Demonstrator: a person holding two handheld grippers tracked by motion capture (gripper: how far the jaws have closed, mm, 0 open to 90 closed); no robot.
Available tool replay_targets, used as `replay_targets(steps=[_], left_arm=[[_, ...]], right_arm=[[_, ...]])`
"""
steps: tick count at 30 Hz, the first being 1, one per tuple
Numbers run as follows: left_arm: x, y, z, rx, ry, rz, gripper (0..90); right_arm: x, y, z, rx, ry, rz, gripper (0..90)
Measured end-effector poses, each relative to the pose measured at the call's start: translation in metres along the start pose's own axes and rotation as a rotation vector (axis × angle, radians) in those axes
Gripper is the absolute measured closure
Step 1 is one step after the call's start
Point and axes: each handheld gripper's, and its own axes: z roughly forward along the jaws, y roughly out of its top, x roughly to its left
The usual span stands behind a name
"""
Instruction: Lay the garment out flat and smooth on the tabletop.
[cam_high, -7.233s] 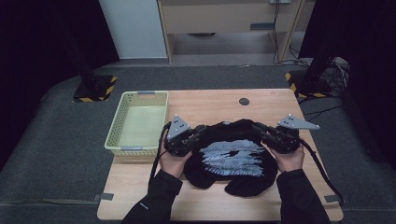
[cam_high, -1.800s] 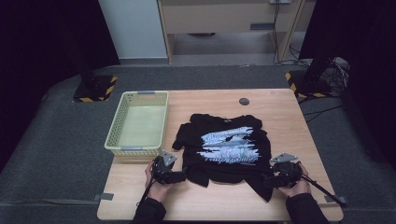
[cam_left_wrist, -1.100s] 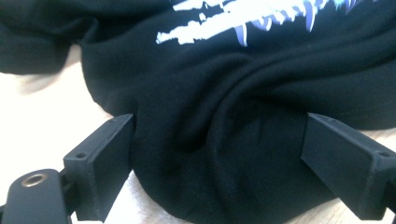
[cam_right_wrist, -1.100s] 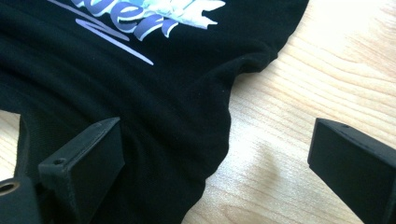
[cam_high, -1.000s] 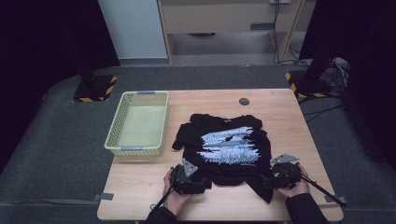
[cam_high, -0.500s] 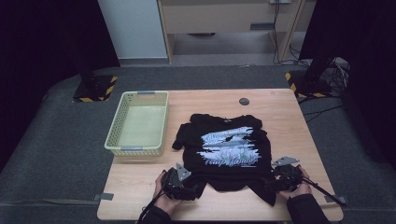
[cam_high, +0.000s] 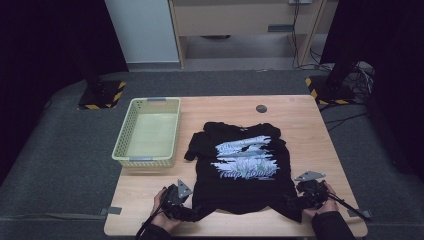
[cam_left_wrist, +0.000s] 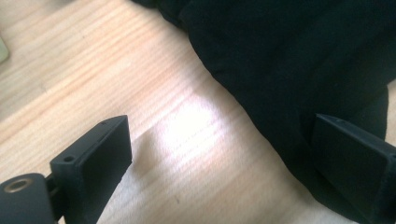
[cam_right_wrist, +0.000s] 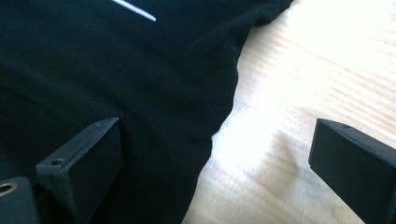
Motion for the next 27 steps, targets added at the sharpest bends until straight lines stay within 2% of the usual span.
replay_targets(steps=[7, 15, 17, 21, 24, 27], left_arm=[[-0.003, -0.006, -0.005, 0.014, -0.039, 0.014, 5.7], [0.0, -0.01, -0.008, 0.027, -0.059, 0.015, 5.1], [0.001, -0.01, -0.009, 0.024, -0.067, 0.005, 4.9], [0.005, -0.007, -0.011, 0.001, -0.052, -0.026, 5.2], [0.011, -0.004, -0.013, -0.051, -0.047, -0.085, 5.3], [0.015, -0.002, -0.011, -0.075, -0.037, -0.103, 5.6]], right_arm=[[0.005, -0.009, -0.008, 0.014, 0.015, -0.028, 3.3], [0.003, -0.017, -0.012, 0.024, 0.045, -0.008, 3.3], [0.003, -0.018, -0.013, 0.026, 0.048, -0.013, 3.2], [0.001, -0.016, -0.013, 0.032, 0.054, 0.001, 2.4], [-0.002, -0.015, -0.016, 0.009, 0.055, 0.018, 2.4], [-0.007, -0.013, -0.018, -0.018, 0.06, 0.043, 2.5]])
